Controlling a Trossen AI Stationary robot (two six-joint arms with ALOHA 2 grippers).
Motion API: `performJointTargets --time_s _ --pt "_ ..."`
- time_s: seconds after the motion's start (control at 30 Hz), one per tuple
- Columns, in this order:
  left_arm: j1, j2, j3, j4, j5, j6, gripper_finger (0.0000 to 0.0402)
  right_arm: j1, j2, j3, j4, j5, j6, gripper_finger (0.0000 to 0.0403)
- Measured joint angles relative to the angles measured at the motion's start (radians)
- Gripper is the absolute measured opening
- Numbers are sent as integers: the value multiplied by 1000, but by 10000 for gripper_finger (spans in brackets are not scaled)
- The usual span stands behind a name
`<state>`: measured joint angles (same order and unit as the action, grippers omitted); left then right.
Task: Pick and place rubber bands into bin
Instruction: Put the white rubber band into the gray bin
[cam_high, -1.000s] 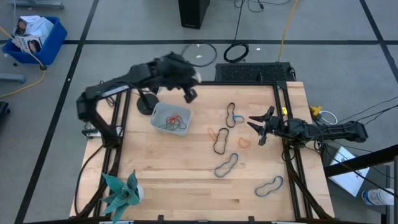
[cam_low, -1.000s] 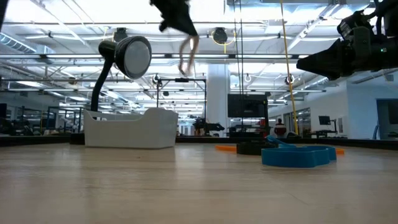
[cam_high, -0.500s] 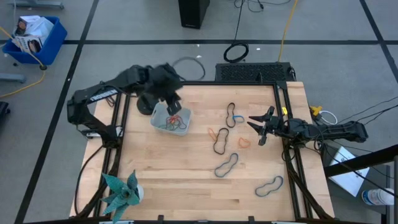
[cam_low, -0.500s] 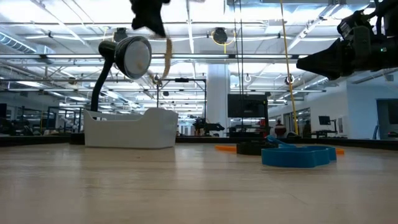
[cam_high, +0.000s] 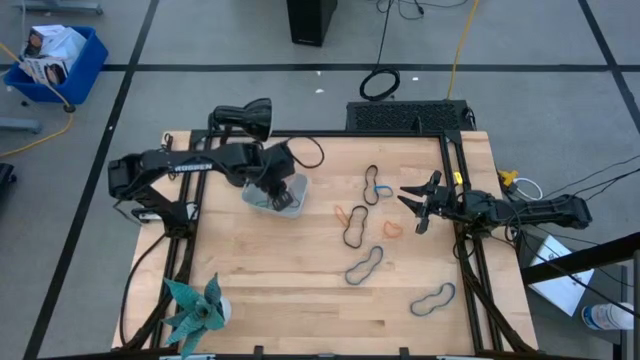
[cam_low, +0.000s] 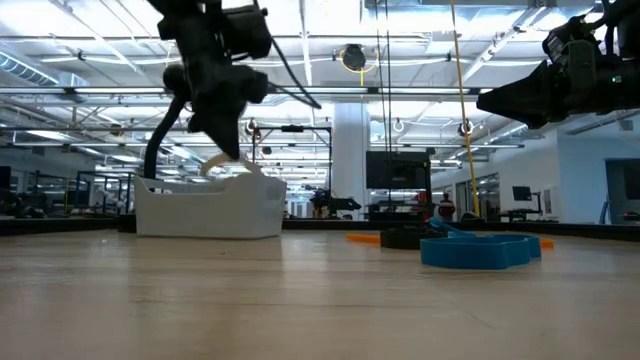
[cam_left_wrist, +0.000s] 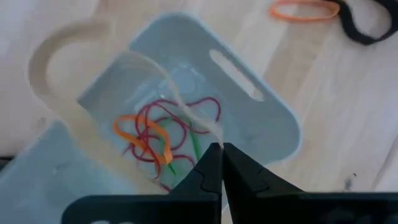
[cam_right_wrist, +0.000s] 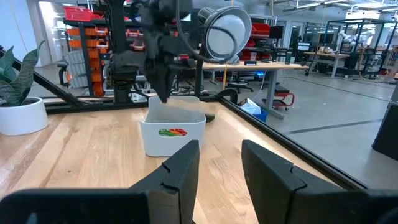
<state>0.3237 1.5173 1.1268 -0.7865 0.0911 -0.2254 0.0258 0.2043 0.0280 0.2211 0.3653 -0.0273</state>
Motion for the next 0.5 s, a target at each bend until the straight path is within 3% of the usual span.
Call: performJointTargets --time_s 0.5 --pt "0 -1 -201 108 -2 -103 5 0 0 0 0 0 0 116"
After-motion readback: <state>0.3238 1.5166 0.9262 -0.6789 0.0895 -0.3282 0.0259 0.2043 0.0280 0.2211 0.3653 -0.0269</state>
